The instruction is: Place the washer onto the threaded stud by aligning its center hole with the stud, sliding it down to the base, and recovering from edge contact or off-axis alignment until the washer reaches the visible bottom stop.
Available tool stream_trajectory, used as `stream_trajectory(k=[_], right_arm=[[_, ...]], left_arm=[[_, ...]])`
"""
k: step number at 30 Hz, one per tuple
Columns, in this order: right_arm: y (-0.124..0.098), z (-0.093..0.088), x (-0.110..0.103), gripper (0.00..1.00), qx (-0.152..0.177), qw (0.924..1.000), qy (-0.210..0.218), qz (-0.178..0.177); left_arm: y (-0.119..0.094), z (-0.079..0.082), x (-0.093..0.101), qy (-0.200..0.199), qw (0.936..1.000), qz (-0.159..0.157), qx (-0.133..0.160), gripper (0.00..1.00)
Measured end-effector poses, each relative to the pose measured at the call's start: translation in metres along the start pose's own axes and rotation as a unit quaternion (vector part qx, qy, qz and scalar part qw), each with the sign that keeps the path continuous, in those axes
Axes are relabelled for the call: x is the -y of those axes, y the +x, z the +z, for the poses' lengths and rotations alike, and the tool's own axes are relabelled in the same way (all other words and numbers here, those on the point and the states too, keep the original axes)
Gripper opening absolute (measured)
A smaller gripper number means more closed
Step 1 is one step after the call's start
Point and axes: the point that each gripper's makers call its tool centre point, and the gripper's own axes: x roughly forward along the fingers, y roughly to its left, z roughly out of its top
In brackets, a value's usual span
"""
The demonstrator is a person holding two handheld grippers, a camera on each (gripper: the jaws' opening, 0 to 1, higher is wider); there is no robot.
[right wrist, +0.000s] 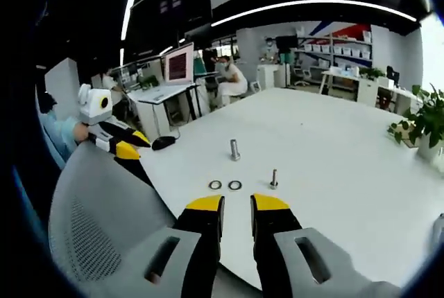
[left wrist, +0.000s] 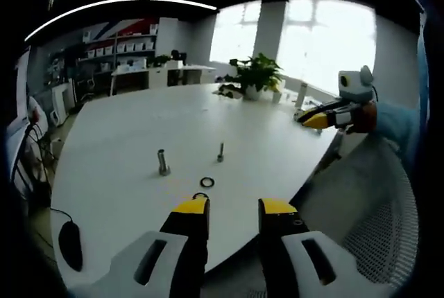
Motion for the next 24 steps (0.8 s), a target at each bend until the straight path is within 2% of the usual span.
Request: stream_trajectory(k=[2,3,4,5,6,8,11,15,17,20,21,22,24], right_arm=[[-0.007,0.000,-0.002,0.19,0.000,1.0000,-0.005,-0.003],[-0.015,-0.006,0.004,0.21,-0.012,0.9995,-0.020,-0.021],[-0.017,-0.007,0.004,0.22,-0.013,0.9994,-0.022,-0.023],[-0.023,-0.010,0.002,0.22,-0.011,0.9994,-0.021,-0.024],[-0.027,-0.010,0.002,0.22,-0.009,0.9994,-0.020,-0.027],[-0.035,-0.012,0.001,0.22,0.004,0.9990,-0.004,-0.044],[-0.040,-0.024,0.003,0.22,0.004,0.9968,0.013,-0.079],[-0.034,-0.028,-0.005,0.22,0.019,0.9957,0.036,-0.084],[-0.033,-0.026,0.003,0.22,0.018,0.9933,-0.005,-0.114],[-0.028,-0.027,0.010,0.22,0.026,0.9901,0.004,-0.138],[-0.027,-0.030,0.013,0.22,0.021,0.9884,0.004,-0.150],[-0.027,-0.032,0.017,0.22,0.018,0.9865,-0.019,-0.162],[-0.023,-0.039,0.017,0.22,0.001,0.9853,-0.036,-0.167]], left_arm=[[-0.002,0.017,-0.005,-0.014,0.9996,0.005,0.024,0.24],[-0.002,0.025,-0.008,-0.003,0.9996,0.012,0.027,0.24],[-0.001,0.030,-0.010,0.018,0.9994,0.016,0.027,0.24],[0.001,0.035,-0.014,0.035,0.9989,0.022,0.022,0.23],[0.002,0.038,-0.014,0.036,0.9988,0.025,0.020,0.23],[0.007,0.044,-0.016,0.045,0.9986,0.022,0.019,0.23],[0.018,0.047,-0.019,0.054,0.9984,0.017,0.004,0.23],[0.029,0.047,-0.024,0.070,0.9974,0.017,-0.008,0.22],[0.034,0.046,-0.025,0.071,0.9974,0.012,-0.011,0.21],[0.048,0.037,-0.031,0.074,0.9970,0.008,-0.020,0.21],[0.058,0.027,-0.036,0.067,0.9969,0.007,-0.039,0.20],[0.066,0.019,-0.035,0.052,0.9972,0.000,-0.054,0.20],[0.078,0.016,-0.036,0.054,0.9969,-0.006,-0.057,0.20]])
